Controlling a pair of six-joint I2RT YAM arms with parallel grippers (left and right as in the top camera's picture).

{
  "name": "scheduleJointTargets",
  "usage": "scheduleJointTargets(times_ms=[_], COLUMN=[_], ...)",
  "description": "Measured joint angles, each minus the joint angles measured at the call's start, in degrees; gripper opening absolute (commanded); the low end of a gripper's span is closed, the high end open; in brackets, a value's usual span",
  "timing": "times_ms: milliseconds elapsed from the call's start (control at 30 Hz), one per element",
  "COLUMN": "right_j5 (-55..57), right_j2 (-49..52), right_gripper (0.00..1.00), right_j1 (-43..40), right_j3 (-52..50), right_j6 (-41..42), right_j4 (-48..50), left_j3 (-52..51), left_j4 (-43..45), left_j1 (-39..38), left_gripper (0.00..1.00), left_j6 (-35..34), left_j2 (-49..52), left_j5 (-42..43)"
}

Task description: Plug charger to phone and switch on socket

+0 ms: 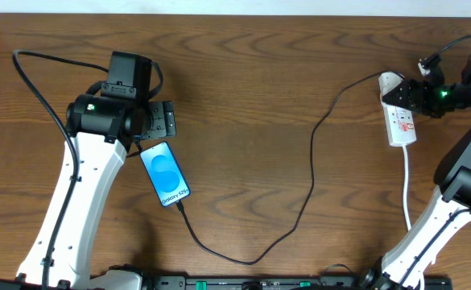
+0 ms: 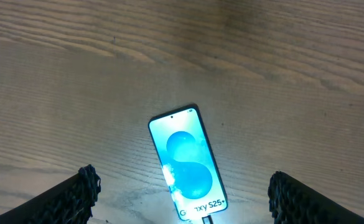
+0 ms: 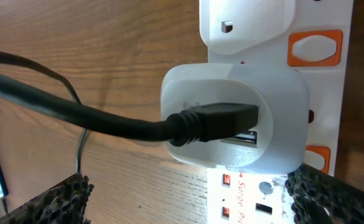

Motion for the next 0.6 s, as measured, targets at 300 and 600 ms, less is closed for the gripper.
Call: scheduleJointTargets(times_ms=[300, 600], right_j5=[2.3, 2.6], right_j2=[0.0, 0.0], right_gripper=[0.99, 0.99], right_j1=[1.0, 1.1], right_j3=[0.0, 0.0], right_j6=[0.0, -1.3], right_j4=[0.8, 0.9], left_j3=[0.0, 0.0], left_j4=[0.0, 0.0], left_j1=[0.0, 0.0], left_gripper=[0.89, 0.89], left_j6=[0.0, 0.0], left_j2=[0.0, 0.0], left_j5=[0.0, 0.0])
